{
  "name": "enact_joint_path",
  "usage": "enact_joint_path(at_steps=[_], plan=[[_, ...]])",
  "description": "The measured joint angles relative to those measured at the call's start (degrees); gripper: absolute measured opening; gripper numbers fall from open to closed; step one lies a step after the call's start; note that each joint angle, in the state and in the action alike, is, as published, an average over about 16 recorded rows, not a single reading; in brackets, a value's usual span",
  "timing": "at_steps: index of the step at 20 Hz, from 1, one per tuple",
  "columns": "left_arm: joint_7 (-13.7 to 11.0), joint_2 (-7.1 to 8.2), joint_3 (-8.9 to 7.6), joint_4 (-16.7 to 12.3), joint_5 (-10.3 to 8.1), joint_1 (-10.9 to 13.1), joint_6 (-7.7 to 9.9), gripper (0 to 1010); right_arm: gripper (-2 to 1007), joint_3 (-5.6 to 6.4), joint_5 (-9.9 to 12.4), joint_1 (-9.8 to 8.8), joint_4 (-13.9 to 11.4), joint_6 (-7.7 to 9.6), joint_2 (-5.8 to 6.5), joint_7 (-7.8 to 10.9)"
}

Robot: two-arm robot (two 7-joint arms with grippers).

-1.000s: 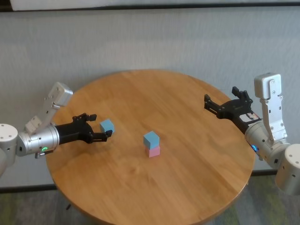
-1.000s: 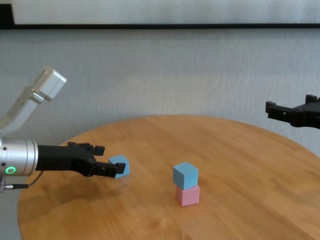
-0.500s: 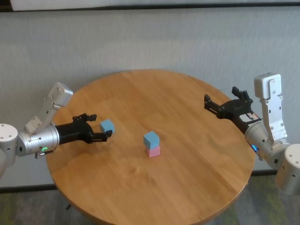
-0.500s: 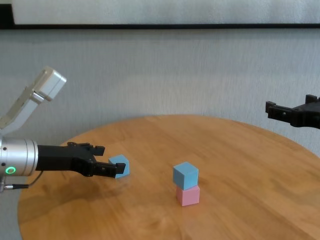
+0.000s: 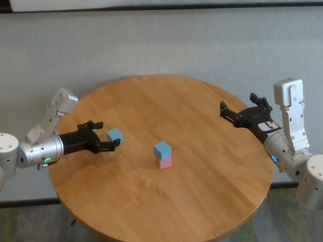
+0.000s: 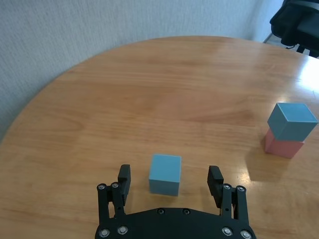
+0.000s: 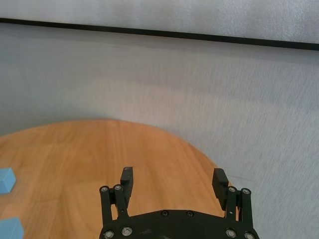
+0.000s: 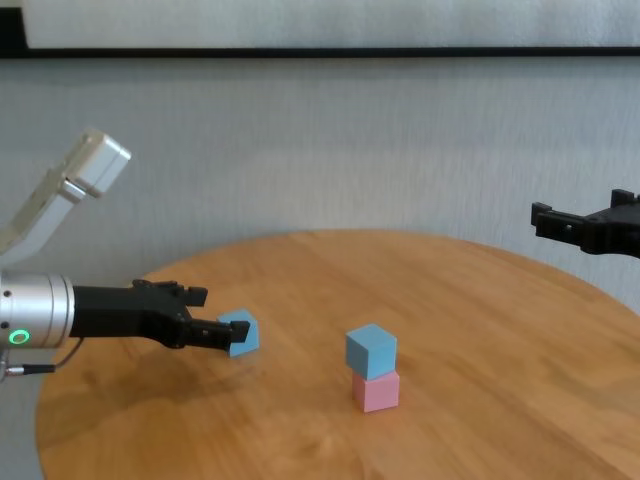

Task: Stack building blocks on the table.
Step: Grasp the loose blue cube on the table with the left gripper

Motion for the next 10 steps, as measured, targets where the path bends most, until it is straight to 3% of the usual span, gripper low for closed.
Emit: enact_joint_path(at_steps=[6, 10], plan=[[1.6, 2.00, -0.31, -8.4, -0.33, 3.8, 3.97, 1001, 1004, 0.00, 0.0, 0.00, 0.0, 0.00, 0.00, 0.00], [2.4, 2.50, -0.90, -11.5, -0.19, 5.2, 5.74, 1001, 1004, 0.00, 0.0, 0.00, 0.0, 0.00, 0.00, 0.00]])
